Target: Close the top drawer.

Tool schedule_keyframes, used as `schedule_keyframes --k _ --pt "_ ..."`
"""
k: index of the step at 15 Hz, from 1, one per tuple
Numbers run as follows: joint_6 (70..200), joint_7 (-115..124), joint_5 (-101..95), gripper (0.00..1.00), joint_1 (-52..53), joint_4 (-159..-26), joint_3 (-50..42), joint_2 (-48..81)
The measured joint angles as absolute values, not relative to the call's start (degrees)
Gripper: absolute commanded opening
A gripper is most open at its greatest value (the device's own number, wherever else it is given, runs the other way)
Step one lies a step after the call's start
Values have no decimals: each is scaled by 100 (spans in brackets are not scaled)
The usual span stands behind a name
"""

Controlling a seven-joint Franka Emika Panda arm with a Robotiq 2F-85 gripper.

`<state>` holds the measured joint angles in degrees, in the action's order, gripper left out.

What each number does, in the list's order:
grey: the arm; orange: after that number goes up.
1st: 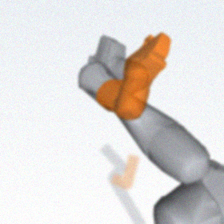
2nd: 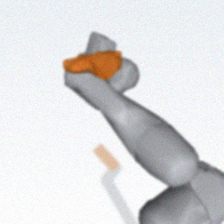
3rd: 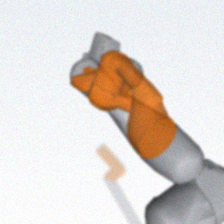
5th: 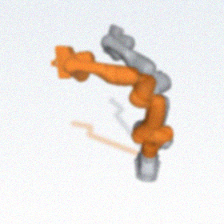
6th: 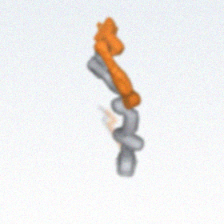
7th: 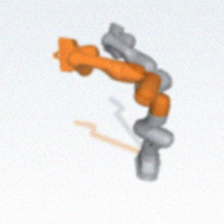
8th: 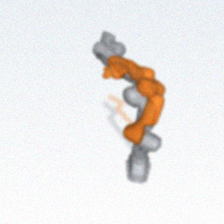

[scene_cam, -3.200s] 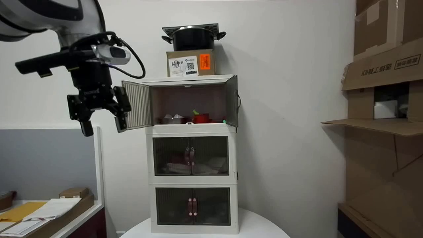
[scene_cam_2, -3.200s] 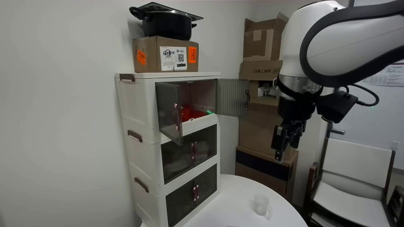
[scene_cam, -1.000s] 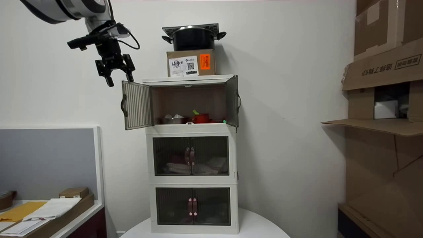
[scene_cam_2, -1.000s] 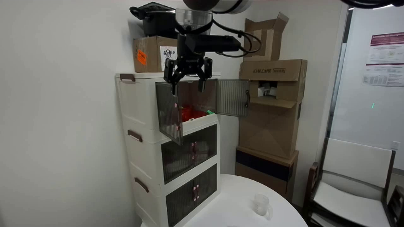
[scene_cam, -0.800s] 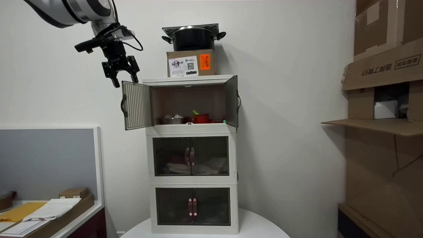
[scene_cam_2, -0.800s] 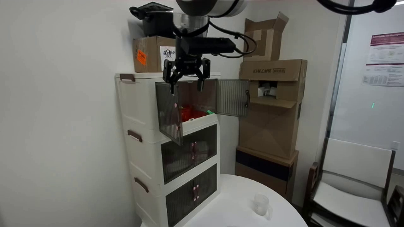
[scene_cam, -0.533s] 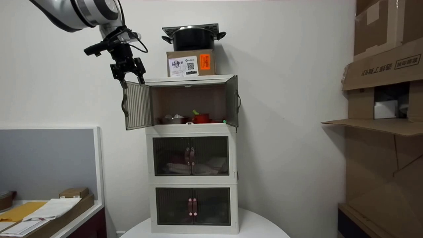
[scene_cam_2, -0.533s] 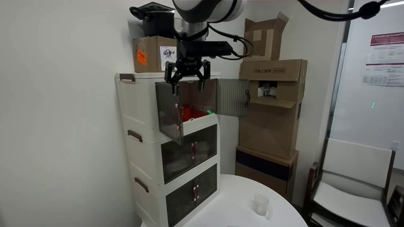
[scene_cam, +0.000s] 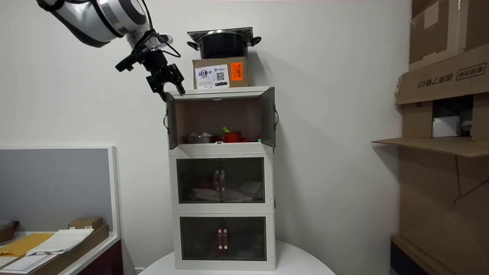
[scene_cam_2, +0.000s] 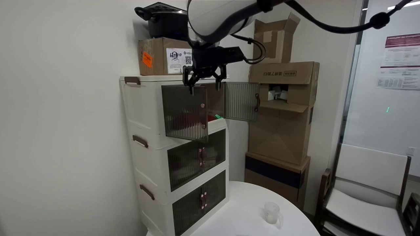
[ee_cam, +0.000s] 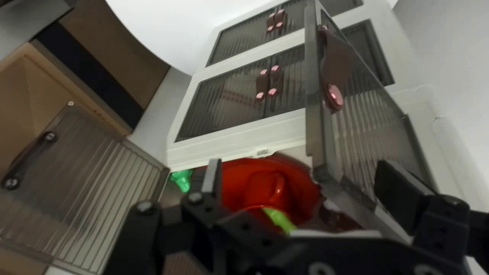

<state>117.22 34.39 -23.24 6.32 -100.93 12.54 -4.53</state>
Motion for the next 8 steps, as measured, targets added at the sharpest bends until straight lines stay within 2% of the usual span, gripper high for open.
schedule_keyframes --k 8 --pt "12780 5648 -4518 100 539 -10567 1197 -476"
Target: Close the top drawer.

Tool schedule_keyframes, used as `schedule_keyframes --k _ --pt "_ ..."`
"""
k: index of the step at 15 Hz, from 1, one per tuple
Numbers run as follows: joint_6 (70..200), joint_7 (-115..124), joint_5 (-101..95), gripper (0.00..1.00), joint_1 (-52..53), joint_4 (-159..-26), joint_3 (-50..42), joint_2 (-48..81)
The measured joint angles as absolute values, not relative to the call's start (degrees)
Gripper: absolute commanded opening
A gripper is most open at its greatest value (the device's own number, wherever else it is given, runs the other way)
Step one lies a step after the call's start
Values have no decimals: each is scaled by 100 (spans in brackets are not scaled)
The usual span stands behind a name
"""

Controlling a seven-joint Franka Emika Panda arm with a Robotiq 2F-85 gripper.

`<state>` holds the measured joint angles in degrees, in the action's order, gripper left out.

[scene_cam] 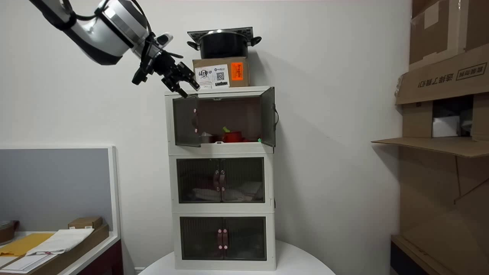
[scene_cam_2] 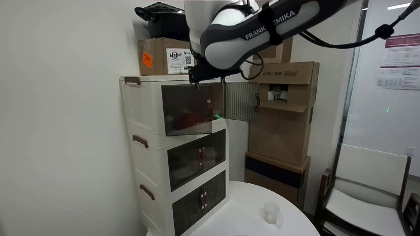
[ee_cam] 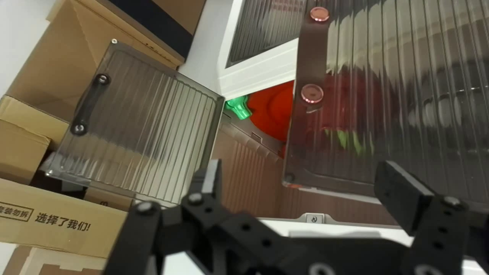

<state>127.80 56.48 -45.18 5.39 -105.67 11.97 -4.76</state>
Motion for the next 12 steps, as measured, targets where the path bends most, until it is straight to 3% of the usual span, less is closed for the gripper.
schedule_keyframes --k 5,12 --pt "14128 5608 -4489 100 546 -10951 1069 -272" --pt "15599 3167 -3335 100 476 -11160 956 219"
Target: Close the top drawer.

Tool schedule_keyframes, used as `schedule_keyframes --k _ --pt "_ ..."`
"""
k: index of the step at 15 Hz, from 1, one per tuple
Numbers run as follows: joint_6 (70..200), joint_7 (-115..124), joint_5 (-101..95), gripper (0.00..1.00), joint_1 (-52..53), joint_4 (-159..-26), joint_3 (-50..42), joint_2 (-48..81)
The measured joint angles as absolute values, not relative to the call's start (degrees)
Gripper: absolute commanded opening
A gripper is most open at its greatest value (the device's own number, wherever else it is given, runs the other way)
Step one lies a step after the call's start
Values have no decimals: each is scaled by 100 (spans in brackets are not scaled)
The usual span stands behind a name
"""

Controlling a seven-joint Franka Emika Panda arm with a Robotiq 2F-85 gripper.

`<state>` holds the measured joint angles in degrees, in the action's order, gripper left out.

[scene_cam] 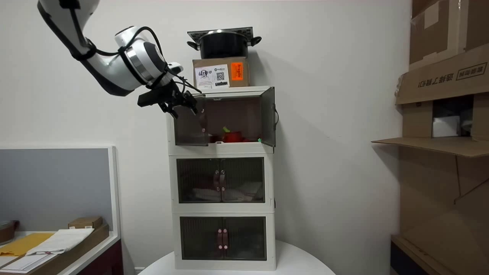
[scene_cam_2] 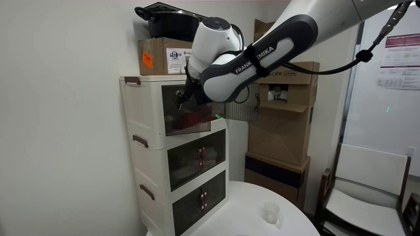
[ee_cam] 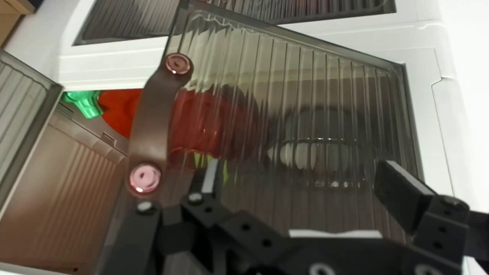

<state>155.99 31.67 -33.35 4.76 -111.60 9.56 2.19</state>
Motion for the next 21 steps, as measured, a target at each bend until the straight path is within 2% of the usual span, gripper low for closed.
schedule_keyframes --k 7,16,21 --pt "15693 1644 -2803 100 195 -10798 939 588" --pt "15550 1489 -2841 100 128 -9841 940 1367" --pt "15208 1455 -2814 100 465 -9600 693 1500"
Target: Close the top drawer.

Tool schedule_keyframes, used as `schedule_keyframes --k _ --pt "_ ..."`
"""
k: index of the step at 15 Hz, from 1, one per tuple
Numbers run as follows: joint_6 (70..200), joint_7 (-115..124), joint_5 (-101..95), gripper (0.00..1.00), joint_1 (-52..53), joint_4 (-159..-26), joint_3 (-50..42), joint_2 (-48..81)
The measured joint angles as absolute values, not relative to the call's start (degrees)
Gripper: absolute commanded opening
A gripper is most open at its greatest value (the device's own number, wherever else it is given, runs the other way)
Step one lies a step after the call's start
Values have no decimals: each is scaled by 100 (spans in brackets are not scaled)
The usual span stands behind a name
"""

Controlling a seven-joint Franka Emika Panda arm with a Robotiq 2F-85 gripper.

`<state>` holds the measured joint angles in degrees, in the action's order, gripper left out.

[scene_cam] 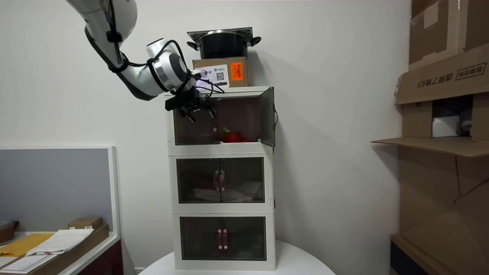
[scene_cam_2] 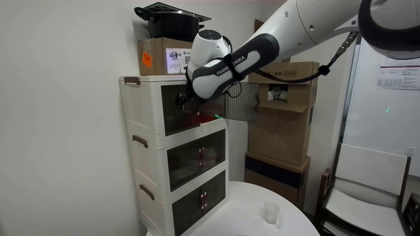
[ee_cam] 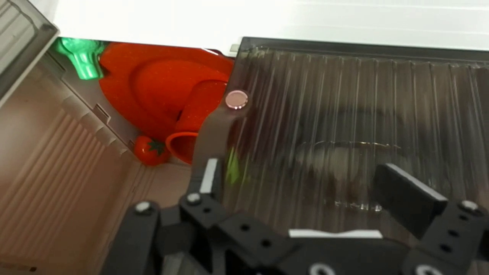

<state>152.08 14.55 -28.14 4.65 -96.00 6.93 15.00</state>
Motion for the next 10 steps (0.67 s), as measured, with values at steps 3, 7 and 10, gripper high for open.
schedule_keyframes --k 3,7,10 --pt "15204 1385 -2728 100 642 -9680 606 1479" --pt "15294 1505 -2557 100 948 -10540 617 1135" --pt "15306 2055 -2564 100 1195 -11555 636 615"
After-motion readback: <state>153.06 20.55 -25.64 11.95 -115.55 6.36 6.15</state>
